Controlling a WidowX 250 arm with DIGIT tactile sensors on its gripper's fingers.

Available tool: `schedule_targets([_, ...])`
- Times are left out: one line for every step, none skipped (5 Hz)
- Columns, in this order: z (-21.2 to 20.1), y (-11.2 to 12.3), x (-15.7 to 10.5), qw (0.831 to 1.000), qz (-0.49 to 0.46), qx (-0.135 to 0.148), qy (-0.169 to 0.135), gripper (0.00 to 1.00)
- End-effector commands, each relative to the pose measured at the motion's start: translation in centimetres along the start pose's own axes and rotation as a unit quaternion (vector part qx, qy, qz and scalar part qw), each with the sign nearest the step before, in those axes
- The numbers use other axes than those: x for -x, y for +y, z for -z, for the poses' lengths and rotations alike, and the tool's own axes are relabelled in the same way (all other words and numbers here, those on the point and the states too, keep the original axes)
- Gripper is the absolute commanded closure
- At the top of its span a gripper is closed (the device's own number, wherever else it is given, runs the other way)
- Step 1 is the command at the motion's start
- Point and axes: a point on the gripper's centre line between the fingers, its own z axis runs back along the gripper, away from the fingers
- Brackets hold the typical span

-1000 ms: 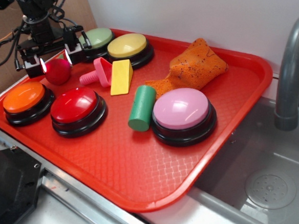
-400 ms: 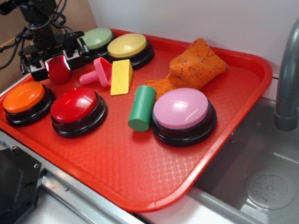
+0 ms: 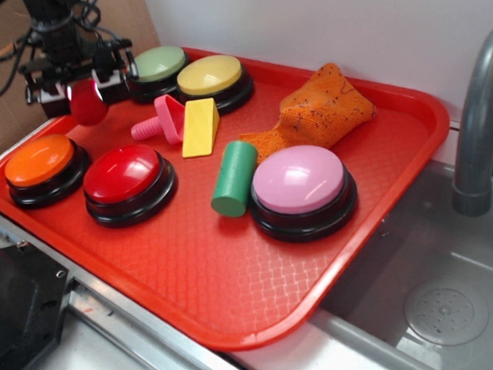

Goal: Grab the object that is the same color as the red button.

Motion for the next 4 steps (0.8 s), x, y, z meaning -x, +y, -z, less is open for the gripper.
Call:
schedule_targets([-8.2, -1.5, 2.5, 0.974, 0.199, 0.093, 0.046, 1.0])
schedule_targets([-9.6, -1.8, 5.2, 0.961, 0.249, 0.107, 0.052, 1.0])
schedule_targets([-10.4, -2.1, 9.0, 0.929, 0.333, 0.136, 0.083, 1.0])
schedule_targets([-10.6, -1.9, 8.5, 0.935, 0.315, 0.124, 0.11, 1.0])
